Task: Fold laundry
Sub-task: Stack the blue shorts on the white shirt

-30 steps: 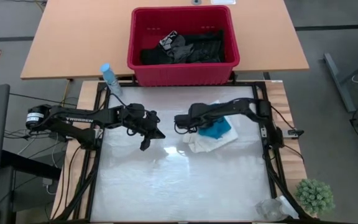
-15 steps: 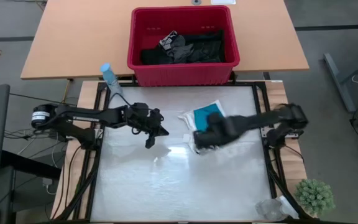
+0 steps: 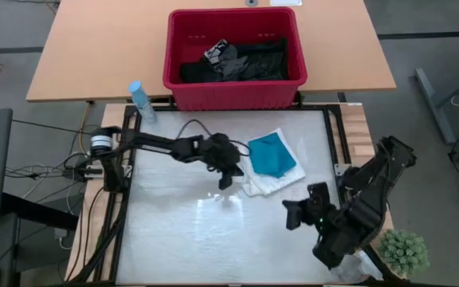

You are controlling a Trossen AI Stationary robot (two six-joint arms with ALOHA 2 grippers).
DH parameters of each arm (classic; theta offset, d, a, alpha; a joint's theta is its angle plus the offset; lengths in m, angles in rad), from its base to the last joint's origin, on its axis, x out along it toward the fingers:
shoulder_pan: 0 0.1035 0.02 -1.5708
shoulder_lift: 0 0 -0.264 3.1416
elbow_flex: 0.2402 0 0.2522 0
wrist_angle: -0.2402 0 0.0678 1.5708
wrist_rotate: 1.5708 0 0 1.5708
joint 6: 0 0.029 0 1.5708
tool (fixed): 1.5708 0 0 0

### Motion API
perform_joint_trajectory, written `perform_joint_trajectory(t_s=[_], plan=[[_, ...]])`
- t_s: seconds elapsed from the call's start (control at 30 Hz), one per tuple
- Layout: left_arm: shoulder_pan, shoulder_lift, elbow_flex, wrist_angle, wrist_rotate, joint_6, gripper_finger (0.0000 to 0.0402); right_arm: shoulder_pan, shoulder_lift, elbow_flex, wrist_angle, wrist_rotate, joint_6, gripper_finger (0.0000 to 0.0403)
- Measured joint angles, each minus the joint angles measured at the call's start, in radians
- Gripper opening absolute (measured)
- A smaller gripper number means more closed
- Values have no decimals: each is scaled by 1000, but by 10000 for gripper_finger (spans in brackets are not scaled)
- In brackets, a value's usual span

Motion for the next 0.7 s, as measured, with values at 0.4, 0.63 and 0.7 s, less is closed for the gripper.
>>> perform_joint_trajectory(t_s=[0.4, 0.63, 0.7], plan=[[-7, 179, 168, -202, -75, 7, 0, 100, 17, 0, 375, 446, -392, 22], [-44, 244, 222, -211, -76, -21, 0, 200, -60, 0, 382, 638, -713, 21], [-55, 244, 221, -208, -96, -32, 0, 202, -83, 0, 385, 639, -746, 21]])
